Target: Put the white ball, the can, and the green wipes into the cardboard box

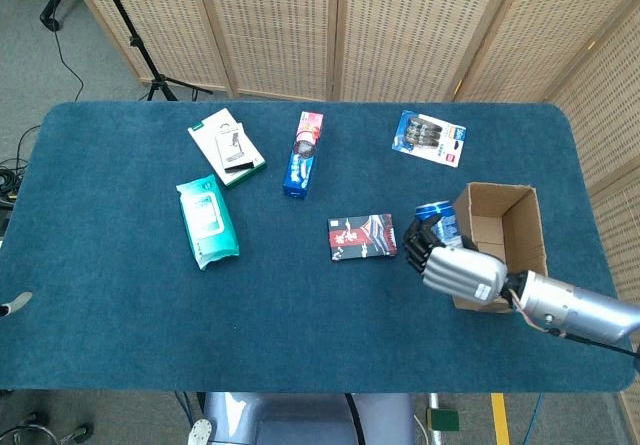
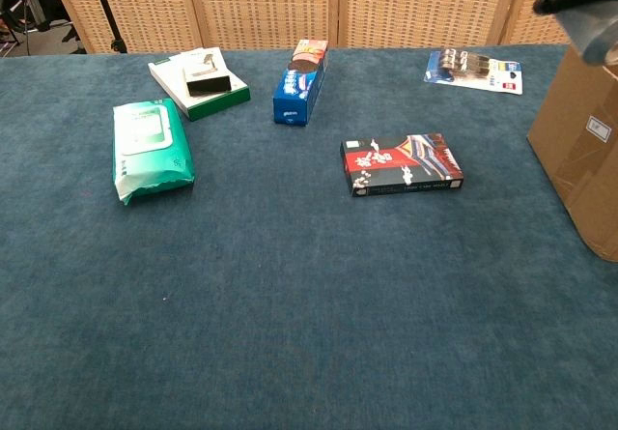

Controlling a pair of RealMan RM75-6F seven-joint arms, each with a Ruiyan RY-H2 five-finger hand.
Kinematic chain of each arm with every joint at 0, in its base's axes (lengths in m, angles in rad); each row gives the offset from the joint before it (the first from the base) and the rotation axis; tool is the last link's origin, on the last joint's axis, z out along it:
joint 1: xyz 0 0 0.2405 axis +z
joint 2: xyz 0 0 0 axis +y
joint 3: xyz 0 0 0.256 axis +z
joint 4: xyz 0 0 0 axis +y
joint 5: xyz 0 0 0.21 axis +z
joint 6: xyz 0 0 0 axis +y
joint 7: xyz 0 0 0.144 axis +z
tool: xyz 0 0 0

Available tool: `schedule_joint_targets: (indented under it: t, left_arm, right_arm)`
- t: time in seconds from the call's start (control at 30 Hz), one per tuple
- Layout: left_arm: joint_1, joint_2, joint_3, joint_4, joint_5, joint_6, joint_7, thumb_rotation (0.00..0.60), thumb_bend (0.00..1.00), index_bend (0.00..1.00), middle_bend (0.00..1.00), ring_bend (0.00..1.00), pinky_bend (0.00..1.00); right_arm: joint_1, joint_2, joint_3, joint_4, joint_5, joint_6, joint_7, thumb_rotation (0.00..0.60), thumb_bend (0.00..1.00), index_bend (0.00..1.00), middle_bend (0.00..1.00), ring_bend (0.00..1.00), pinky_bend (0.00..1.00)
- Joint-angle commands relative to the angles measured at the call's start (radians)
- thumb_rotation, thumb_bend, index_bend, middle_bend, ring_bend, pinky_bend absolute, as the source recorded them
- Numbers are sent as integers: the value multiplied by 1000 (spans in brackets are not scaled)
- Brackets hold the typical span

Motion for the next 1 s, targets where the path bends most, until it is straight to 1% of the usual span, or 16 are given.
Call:
schedule_joint_targets:
  t: [0.03, 0.17, 0.23, 0.4, 0.67, 0.73, 0.77, 0.8, 0.83, 0.87, 0.9, 0.93, 1.0]
  left_arm:
    - [-3, -3, 1, -3, -2, -5, 8, 600, 0, 0, 0, 0, 45]
    - [-5, -5, 1, -4, -6, -8, 17, 600, 0, 0, 0, 0, 44]
    - [-5, -5, 1, -4, -10, -11, 17, 600, 0, 0, 0, 0, 45]
    - [-8, -8, -1, -1, -20, -19, 20, 600, 0, 0, 0, 0, 45]
    - [-12, -11, -1, -4, -26, -27, 31, 600, 0, 0, 0, 0, 45]
    - [-13, -11, 0, -4, -27, -31, 31, 600, 0, 0, 0, 0, 45]
    - [-13, -11, 0, -4, -28, -32, 32, 600, 0, 0, 0, 0, 45]
    - [-13, -11, 0, -4, -28, -32, 31, 600, 0, 0, 0, 0, 45]
    - [-12, -11, 0, -4, -29, -32, 30, 600, 0, 0, 0, 0, 45]
    - [-12, -11, 0, -3, -30, -32, 30, 600, 0, 0, 0, 0, 45]
    - [-13, -11, -1, -3, -31, -32, 30, 600, 0, 0, 0, 0, 45]
    - [-13, -11, -1, -3, -32, -33, 31, 600, 0, 0, 0, 0, 45]
    - [-13, -10, -1, -4, -33, -35, 31, 600, 0, 0, 0, 0, 45]
  right_arm:
    - [-34, -24, -9, 117, 22, 34, 65, 600, 517, 596, 548, 408, 456]
    - [-48, -85, -27, 231, 25, 48, 117, 600, 517, 597, 548, 408, 456]
    - [-53, -118, -45, 297, 18, 44, 135, 600, 517, 597, 548, 408, 457]
    - [-58, -181, -67, 424, 21, 45, 180, 600, 517, 597, 547, 408, 456]
    - [-53, -273, -96, 581, 27, 74, 253, 600, 517, 596, 541, 408, 456]
    - [-50, -295, -102, 620, 30, 73, 258, 600, 503, 591, 515, 402, 457]
    - [-50, -303, -104, 635, 34, 71, 259, 600, 475, 568, 490, 385, 457]
    - [-52, -309, -104, 647, 42, 67, 256, 600, 394, 499, 429, 338, 457]
    - [-59, -317, -100, 658, 60, 53, 247, 600, 281, 391, 339, 259, 454]
    - [-64, -320, -96, 658, 75, 44, 239, 600, 213, 308, 268, 195, 444]
    - [-69, -322, -94, 654, 88, 36, 232, 600, 140, 203, 165, 104, 419]
    - [-74, -322, -90, 646, 103, 28, 227, 600, 113, 137, 82, 38, 382]
    - [-83, -317, -81, 626, 131, 13, 204, 600, 122, 81, 16, 0, 321]
